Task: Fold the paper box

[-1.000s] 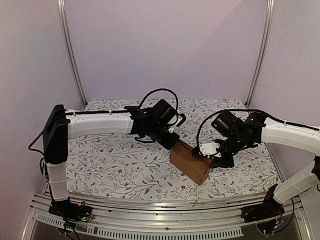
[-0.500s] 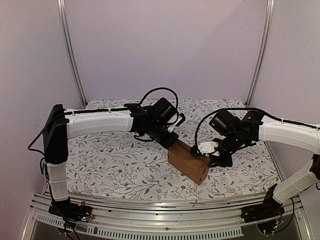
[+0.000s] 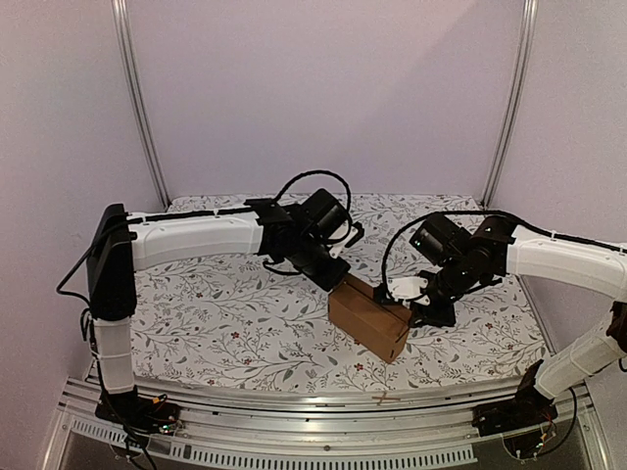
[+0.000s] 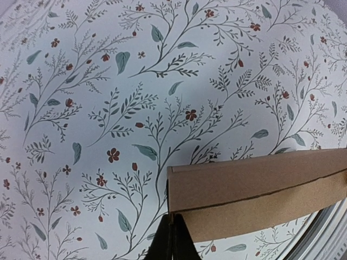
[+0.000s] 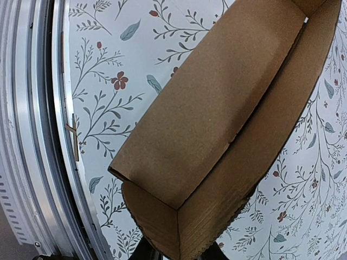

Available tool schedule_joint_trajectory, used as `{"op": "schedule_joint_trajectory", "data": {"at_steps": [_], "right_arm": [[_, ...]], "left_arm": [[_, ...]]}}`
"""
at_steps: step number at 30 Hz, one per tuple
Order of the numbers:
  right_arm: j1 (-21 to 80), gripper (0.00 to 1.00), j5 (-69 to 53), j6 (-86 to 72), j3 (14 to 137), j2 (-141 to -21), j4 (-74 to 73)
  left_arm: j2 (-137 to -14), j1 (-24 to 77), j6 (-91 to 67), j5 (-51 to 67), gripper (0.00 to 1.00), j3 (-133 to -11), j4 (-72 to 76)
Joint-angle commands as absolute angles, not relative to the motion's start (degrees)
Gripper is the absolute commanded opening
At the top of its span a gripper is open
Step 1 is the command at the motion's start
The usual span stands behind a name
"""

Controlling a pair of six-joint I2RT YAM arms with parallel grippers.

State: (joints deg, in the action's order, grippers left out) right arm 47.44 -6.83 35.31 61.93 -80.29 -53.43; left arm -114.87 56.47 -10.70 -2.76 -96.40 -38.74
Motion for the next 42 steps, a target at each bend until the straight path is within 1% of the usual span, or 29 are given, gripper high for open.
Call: {"op": "schedule_joint_trajectory", "data": {"at_steps": [1, 9, 23, 34, 39, 42], "right_arm": [[47.12, 0.18, -7.73, 36.15, 62.55, -80.34, -52.43], [48.44, 0.18, -6.27, 36.74, 62.25, -80.49, -52.36], [53.96, 0.17, -0.45, 37.08, 63.0, -81.9, -53.26], [62.52, 0.18, 9.46, 39.19, 61.45, -83.95, -52.54], [63.42, 0.19, 12.35, 38.79, 61.75, -85.24, -51.93], [63.4, 0.22, 12.6, 38.59, 61.07, -84.19, -52.22]], "left_arm": [[-116.77, 57.22, -10.01, -0.83, 0.0, -97.0, -40.95], [-115.87, 57.24, -11.54, -0.97, 0.0, -92.88, -38.99], [-113.03, 57.27, -12.96, -2.19, 0.0, -85.59, -34.58], [-109.05, 57.42, -14.67, -3.96, 0.0, -74.57, -23.92], [-106.71, 57.39, -15.2, -5.05, 0.0, -71.5, -19.07], [-106.2, 57.43, -14.85, -5.19, 0.0, -71.2, -17.94]]}}
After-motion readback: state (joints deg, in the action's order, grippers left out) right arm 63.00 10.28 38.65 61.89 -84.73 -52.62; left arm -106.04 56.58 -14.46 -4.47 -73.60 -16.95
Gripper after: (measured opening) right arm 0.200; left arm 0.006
